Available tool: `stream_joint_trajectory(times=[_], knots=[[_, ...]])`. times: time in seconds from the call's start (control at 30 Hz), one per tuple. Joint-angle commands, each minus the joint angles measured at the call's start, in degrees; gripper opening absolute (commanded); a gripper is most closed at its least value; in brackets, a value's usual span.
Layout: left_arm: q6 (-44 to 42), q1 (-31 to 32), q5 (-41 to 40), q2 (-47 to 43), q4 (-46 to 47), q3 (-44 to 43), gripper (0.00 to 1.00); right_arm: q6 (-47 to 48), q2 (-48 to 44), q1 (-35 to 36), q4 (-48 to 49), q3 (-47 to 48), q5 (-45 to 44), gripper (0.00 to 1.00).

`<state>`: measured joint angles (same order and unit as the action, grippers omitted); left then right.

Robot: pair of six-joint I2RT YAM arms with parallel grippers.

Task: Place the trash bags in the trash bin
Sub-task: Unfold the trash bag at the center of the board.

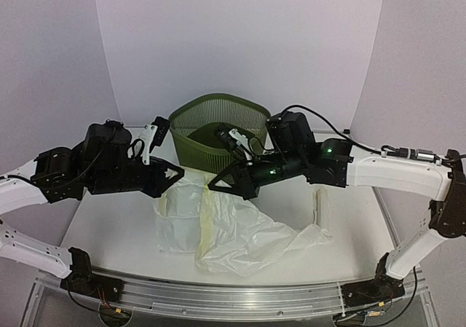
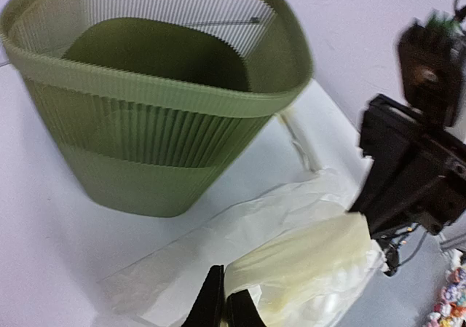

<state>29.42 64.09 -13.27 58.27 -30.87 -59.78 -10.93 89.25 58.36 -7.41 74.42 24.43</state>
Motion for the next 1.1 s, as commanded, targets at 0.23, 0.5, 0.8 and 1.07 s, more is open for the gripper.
stream_joint_trajectory(times=[0.23,0.5,0.8,1.07], knots=[[-1.9,-2.9,-10.0,-0.4,-5.8,-1.7,0.0,1.6,-6.3,-2.6,-11.9,-1.6,8.4,0.0],[-1.6,-2.9,-6.0,0.9,-3.7,-3.3,0.0,6.4,2.6,1.4,-10.7,8.1,-1.2,0.48],[0.6,-2.9,-5.8,3.9,-5.6,-5.8,0.0,7.1,13.4,8.0,-9.8,17.6,-20.1,0.59],[1.1,-2.9,-6.2,1.8,-6.4,-5.4,0.0,6.7,12.3,8.0,-9.6,14.6,-21.8,0.0]])
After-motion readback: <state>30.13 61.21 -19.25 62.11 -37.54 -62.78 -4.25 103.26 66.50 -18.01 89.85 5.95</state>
